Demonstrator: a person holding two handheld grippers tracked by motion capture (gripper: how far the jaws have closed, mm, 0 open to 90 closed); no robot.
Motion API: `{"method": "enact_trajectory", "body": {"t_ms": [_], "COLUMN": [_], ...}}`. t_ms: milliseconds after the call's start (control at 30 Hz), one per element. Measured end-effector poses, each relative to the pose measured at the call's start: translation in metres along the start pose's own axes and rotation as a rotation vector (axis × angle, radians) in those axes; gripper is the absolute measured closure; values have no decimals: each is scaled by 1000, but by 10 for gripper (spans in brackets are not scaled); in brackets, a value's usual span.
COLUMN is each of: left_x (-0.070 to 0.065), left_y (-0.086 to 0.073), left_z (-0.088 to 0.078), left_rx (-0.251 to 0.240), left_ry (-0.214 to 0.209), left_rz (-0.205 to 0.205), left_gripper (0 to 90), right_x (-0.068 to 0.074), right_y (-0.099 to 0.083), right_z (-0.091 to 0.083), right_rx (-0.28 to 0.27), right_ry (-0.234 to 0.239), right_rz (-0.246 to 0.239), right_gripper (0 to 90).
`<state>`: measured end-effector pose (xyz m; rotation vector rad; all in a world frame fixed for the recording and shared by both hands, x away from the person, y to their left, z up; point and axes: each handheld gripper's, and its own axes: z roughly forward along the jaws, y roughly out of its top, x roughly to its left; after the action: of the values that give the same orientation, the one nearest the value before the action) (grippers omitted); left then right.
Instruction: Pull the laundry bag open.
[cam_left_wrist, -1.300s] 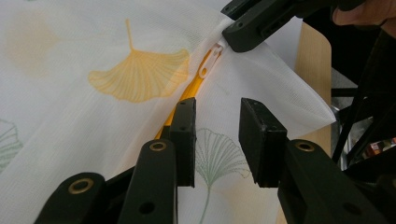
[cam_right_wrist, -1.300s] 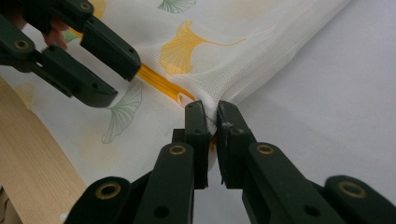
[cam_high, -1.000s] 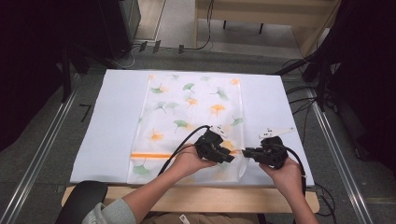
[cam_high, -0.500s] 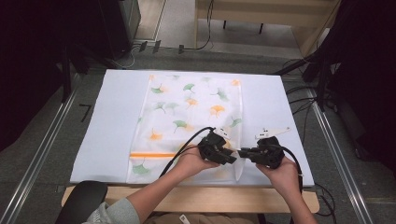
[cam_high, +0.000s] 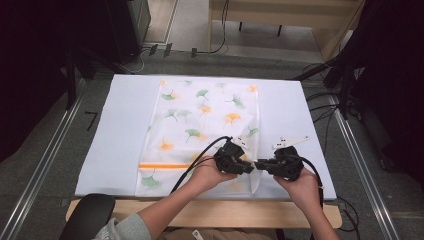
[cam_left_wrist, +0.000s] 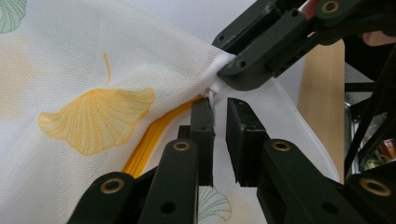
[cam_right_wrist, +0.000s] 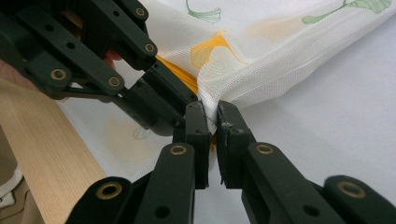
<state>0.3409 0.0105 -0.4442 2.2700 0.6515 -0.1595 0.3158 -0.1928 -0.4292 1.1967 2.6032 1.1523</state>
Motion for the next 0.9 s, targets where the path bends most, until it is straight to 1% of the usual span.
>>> {"method": "enact_trajectory", "body": {"t_ms": [67,133,167,267,367,433,533,567,600,733,833,900], "left_x": [3,1,1,0,2,1,3,3,4,5,4,4], "left_y": [0,1,1,2,2,2,2,2,2,2,3,4], "left_z": [0,-1,-1,0,1,2,0,0,0,-1,0,-1], "left_rx": [1,-2,-9,-1,0,-1,2,7,13,22,12,11], "left_ry": [-8,-7,-18,-5,2,15,-5,-5,5,-10,-16,-12], "left_rz": [-8,-3,-7,-14,-21,-11,-26,-27,-24,-34,-41,-44], "left_gripper": [833,841,841,843,876,896,900,900,900,900,900,900], "right_x": [1,0,0,0,1,1,2,2,2,3,2,2], "right_y": [0,0,0,0,0,0,0,0,0,0,-1,-1], "right_z": [0,-1,-1,-1,-1,-1,-1,-1,-1,-1,-3,-4], "right_rx": [-3,-3,-5,-4,-4,-4,-8,-8,-7,-2,-3,-9], "right_ry": [0,-2,-5,-7,-10,-7,-4,-6,-7,-7,-7,-5], "right_rz": [-2,1,-1,3,5,5,2,0,-1,-10,-2,-1], "right_gripper": [863,863,863,863,864,864,863,864,864,863,863,863]}}
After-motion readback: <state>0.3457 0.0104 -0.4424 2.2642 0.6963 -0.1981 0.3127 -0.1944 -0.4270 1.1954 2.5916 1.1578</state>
